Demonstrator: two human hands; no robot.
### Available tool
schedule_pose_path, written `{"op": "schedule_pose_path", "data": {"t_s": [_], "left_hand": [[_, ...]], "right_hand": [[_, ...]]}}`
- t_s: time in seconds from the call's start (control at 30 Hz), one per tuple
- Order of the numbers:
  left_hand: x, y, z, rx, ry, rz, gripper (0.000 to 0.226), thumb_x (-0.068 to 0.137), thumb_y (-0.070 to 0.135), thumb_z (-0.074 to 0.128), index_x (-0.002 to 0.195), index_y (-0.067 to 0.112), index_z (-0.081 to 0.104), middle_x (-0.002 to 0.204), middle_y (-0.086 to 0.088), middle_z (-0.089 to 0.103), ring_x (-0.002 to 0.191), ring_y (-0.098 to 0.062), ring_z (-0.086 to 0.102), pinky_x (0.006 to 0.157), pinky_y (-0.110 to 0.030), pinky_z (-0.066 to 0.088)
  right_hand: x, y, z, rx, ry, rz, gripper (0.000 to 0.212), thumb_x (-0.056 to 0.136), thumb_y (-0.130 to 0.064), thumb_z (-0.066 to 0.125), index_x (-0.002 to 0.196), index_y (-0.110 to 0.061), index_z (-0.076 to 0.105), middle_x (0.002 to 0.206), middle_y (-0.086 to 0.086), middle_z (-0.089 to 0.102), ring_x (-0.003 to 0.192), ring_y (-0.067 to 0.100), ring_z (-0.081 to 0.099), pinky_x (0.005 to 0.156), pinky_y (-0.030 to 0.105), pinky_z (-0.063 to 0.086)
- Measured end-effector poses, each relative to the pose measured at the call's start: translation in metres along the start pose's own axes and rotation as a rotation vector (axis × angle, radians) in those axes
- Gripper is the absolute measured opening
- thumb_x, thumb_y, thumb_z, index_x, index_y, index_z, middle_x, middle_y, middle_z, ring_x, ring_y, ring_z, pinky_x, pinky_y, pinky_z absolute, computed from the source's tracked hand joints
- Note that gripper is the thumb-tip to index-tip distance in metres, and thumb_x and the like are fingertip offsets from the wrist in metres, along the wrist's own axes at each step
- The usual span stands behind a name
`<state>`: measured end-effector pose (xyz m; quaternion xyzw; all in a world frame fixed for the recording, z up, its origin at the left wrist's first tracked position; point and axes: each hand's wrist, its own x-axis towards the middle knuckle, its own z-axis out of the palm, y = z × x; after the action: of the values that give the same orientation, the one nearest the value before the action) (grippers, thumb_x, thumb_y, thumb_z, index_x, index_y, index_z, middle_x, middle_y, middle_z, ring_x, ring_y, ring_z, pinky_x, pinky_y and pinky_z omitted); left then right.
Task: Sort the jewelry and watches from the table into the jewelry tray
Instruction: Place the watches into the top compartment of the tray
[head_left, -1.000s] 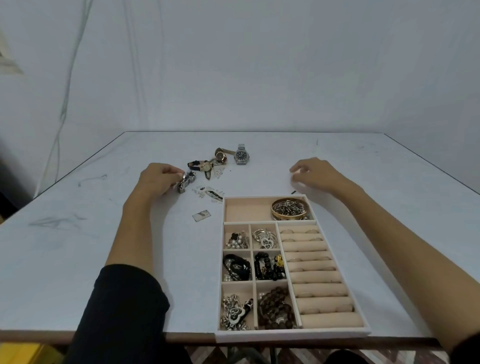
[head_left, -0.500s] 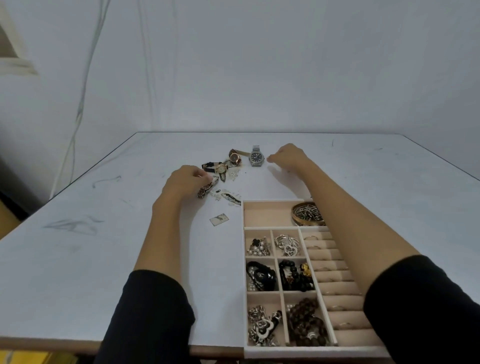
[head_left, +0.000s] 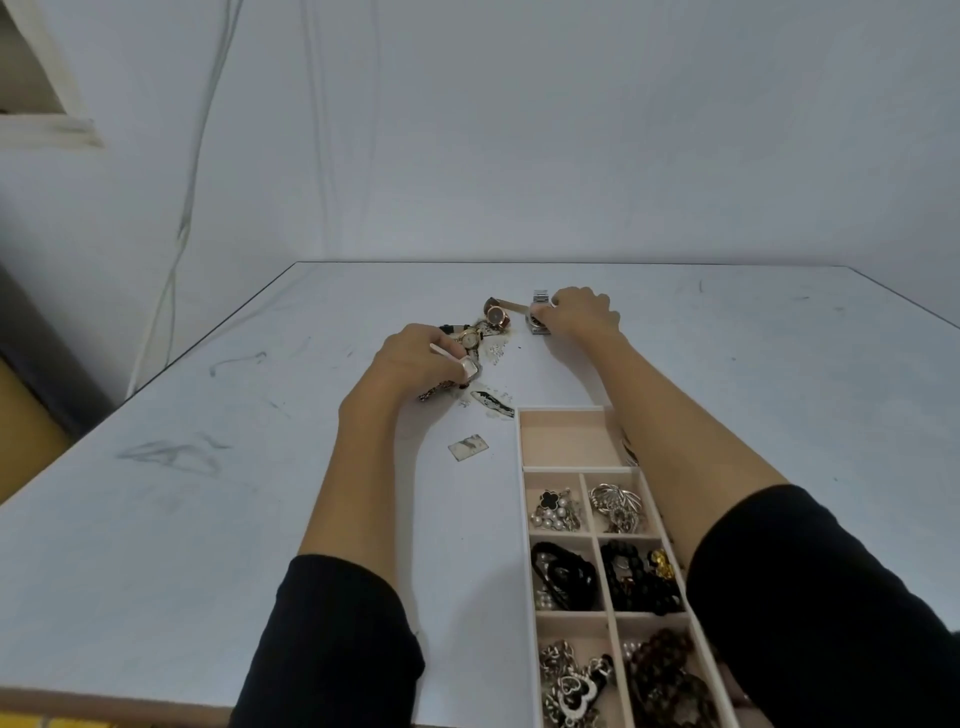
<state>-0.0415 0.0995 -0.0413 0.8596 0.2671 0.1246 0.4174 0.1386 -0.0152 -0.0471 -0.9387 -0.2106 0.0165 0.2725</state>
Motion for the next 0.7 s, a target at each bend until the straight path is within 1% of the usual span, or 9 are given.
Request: {"op": "schedule_pose_path", "data": {"t_s": [0.07,0.13,0.2,0.3,0.37,0.47,0.57,0.63,0.7], "left_hand": [[0.001,0.002,0.002,-0.002,-0.021,0.007,0.017,0.078,0.014,0.073,0.091,0.023,0.066,0.103,-0.004,0.064,0.096,-0.019,0.058,0.063,-0.021,0.039],[0.000,0.004,0.002,0.011,-0.041,0.010,0.019,0.080,0.014,0.071,0.096,0.022,0.067,0.102,-0.003,0.063,0.096,-0.018,0.056,0.066,-0.023,0.039],[0.000,0.005,0.002,0.030,-0.056,0.009,0.021,0.081,0.016,0.072,0.101,0.020,0.067,0.103,-0.003,0.062,0.099,-0.019,0.055,0.074,-0.025,0.039],[-0.002,0.007,0.002,0.041,-0.069,0.008,0.022,0.080,0.018,0.073,0.102,0.018,0.069,0.102,-0.001,0.060,0.100,-0.018,0.053,0.080,-0.027,0.037],[-0.003,0.008,0.003,0.044,-0.067,0.010,0.019,0.080,0.016,0.073,0.098,0.019,0.069,0.099,-0.001,0.061,0.098,-0.018,0.053,0.079,-0.026,0.037],[-0.003,0.008,0.003,0.040,-0.056,0.008,0.021,0.079,0.014,0.072,0.099,0.018,0.070,0.103,-0.002,0.063,0.097,-0.018,0.054,0.077,-0.025,0.037],[-0.003,0.008,0.004,0.028,-0.046,0.000,0.018,0.077,0.014,0.073,0.094,0.018,0.069,0.102,-0.002,0.064,0.098,-0.019,0.055,0.077,-0.026,0.039],[-0.003,0.008,0.002,-0.006,-0.037,-0.015,0.010,0.076,0.013,0.073,0.083,0.017,0.068,0.092,-0.001,0.062,0.089,-0.019,0.054,0.070,-0.025,0.039],[-0.002,0.008,0.000,-0.080,-0.023,-0.022,0.004,0.076,0.011,0.072,0.076,0.013,0.068,0.081,-0.002,0.060,0.079,-0.020,0.053,0.068,-0.026,0.043]], "right_hand": [[0.003,0.000,0.000,0.019,-0.021,0.017,0.031,0.093,-0.043,0.050,0.099,-0.013,0.055,0.123,0.012,0.052,0.122,0.033,0.040,0.096,0.037,0.034],[0.004,-0.002,-0.003,0.084,-0.053,0.040,0.030,0.088,-0.043,0.057,0.088,-0.013,0.056,0.105,0.009,0.053,0.108,0.030,0.044,0.079,0.033,0.038],[0.005,-0.003,-0.007,0.157,-0.081,0.042,0.036,0.081,-0.040,0.066,0.067,-0.018,0.041,0.077,0.003,0.046,0.089,0.025,0.041,0.057,0.028,0.027],[0.001,-0.004,-0.012,0.227,-0.120,0.027,0.042,0.075,-0.026,0.071,0.058,-0.017,0.034,0.061,0.000,0.035,0.063,0.019,0.036,0.050,0.028,0.022],[-0.002,-0.003,-0.013,0.305,-0.126,-0.001,0.040,0.074,-0.016,0.074,0.058,-0.015,0.037,0.062,0.001,0.040,0.057,0.015,0.036,0.049,0.025,0.025],[-0.006,0.000,-0.016,0.428,-0.119,-0.021,0.028,0.073,-0.009,0.077,0.069,-0.010,0.049,0.072,0.003,0.051,0.062,0.014,0.046,0.048,0.021,0.032],[-0.009,0.004,-0.022,0.505,-0.157,-0.011,0.029,0.071,-0.007,0.079,0.068,-0.010,0.050,0.079,0.010,0.057,0.065,0.018,0.051,0.051,0.023,0.037],[-0.011,0.008,-0.028,0.637,-0.206,0.015,0.027,0.071,0.001,0.077,0.068,-0.008,0.051,0.079,0.014,0.057,0.062,0.020,0.053,0.050,0.025,0.041],[-0.018,0.011,-0.037,0.820,-0.276,0.036,0.017,0.075,0.008,0.071,0.075,-0.002,0.057,0.077,0.015,0.058,0.058,0.020,0.057,0.048,0.024,0.048]]}}
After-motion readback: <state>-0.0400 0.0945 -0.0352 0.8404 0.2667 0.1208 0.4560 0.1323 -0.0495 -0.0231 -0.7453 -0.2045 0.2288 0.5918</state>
